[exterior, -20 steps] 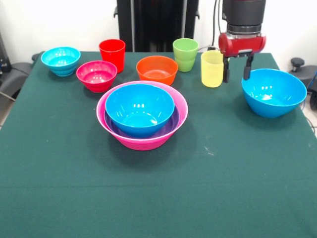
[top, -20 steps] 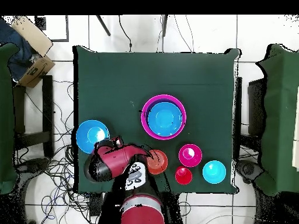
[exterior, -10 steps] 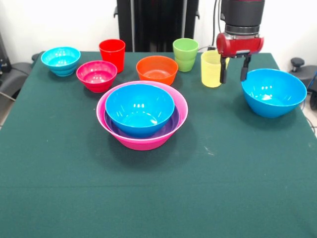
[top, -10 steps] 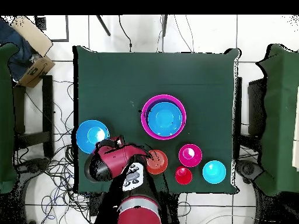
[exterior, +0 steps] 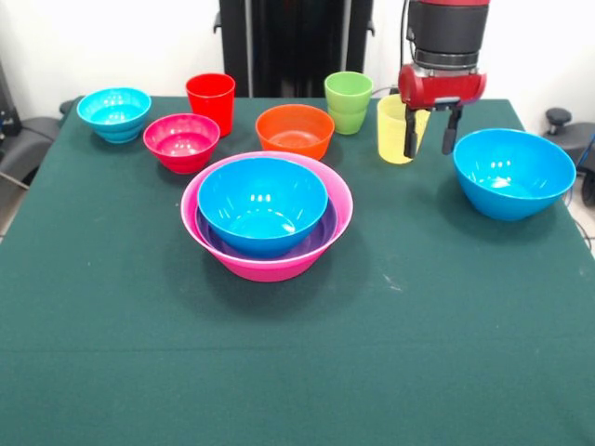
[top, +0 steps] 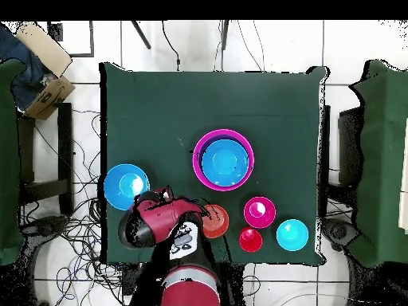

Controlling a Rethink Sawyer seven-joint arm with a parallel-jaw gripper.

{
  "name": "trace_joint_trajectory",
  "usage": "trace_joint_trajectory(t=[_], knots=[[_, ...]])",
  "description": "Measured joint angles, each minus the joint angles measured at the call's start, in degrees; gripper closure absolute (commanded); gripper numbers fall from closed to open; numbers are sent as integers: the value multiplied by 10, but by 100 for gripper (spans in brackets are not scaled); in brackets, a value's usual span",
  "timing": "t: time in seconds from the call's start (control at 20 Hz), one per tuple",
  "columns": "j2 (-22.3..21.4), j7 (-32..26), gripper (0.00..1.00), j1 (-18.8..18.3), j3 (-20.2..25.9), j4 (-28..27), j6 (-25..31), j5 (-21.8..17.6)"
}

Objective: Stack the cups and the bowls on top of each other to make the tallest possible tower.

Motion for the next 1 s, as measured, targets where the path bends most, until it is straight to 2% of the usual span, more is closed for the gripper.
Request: trace_joint_trajectory(t=[0.5,1.0], knots=[[4,0,0,35,-18,-9,0,4],[4,0,0,66,-32,-31,0,30]])
